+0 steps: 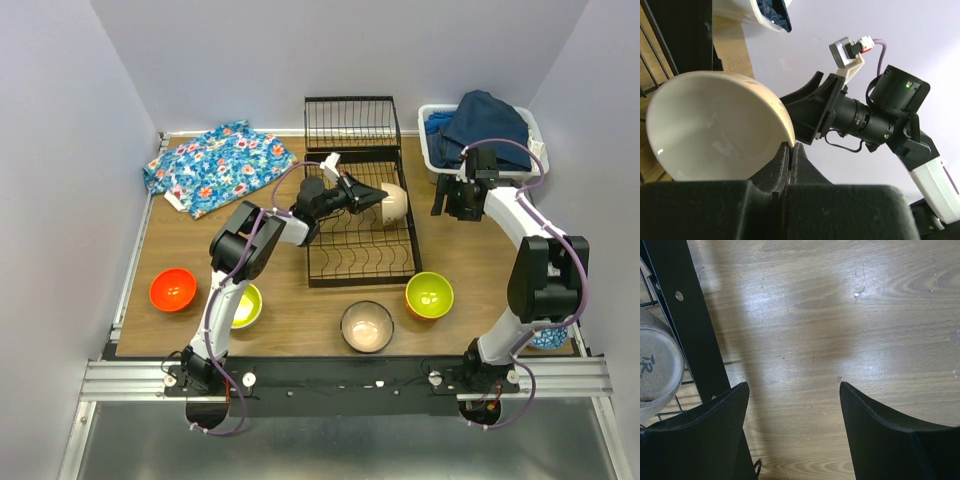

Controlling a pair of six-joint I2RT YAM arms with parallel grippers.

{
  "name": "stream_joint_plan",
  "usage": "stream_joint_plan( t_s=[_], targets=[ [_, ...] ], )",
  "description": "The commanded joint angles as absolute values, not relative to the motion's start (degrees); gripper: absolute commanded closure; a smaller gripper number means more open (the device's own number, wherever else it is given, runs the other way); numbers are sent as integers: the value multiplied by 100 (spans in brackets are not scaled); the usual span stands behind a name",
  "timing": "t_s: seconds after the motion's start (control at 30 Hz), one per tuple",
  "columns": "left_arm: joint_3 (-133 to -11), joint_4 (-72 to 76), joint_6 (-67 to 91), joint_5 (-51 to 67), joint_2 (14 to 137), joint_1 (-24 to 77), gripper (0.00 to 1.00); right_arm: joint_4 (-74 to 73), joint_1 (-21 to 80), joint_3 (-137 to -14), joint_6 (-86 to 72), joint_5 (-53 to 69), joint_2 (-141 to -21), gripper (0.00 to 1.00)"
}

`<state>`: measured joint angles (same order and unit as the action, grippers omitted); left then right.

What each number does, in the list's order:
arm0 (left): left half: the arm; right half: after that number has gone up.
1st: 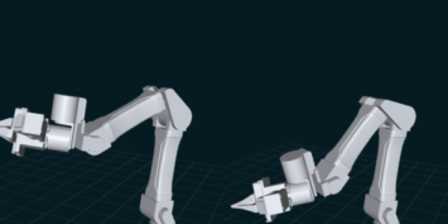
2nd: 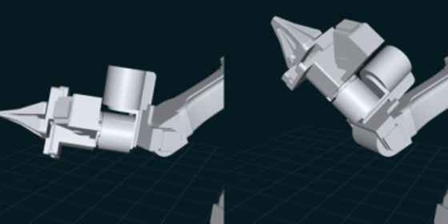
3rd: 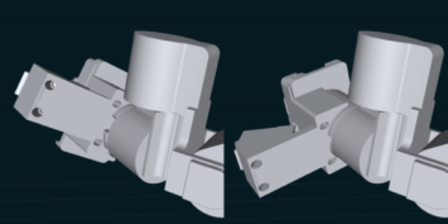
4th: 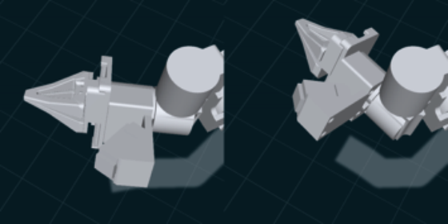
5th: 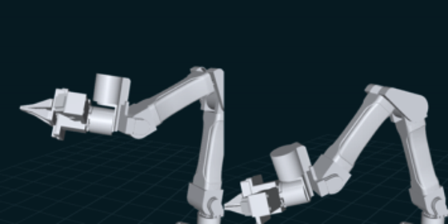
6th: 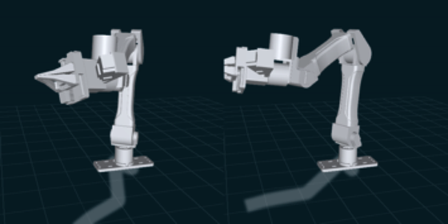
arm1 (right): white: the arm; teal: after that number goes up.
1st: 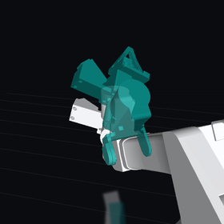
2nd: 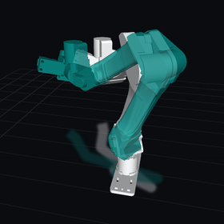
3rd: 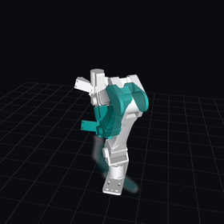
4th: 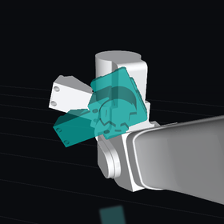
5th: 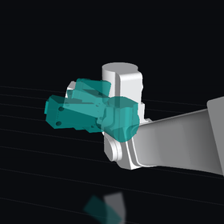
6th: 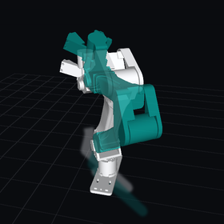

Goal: Load the bowls into the dish rack

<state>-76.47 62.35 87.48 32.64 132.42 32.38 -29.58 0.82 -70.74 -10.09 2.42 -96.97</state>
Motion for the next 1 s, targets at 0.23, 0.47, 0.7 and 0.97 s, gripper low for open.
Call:
stream_joint_plan(
  t_s=[0.23, 0.47, 0.7, 0.97],
  targets=[
    [-7313, 6038, 8570, 3349, 13729, 3261, 100, -2874, 176, -7339, -1046, 264, -9835, 19],
    [-7339, 5889, 8324, 3393, 13746, 3120, 100, -2856, 290, -7286, -1028, 237, -9817, 19],
    [-7225, 5652, 8051, 3463, 13597, 2980, 100, -2830, 308, -7339, -1028, 220, -9835, 19],
    [-7093, 5072, 7331, 3472, 13184, 2918, 93, -2769, 316, -7356, -1081, 299, -9853, 19]
  ],
)
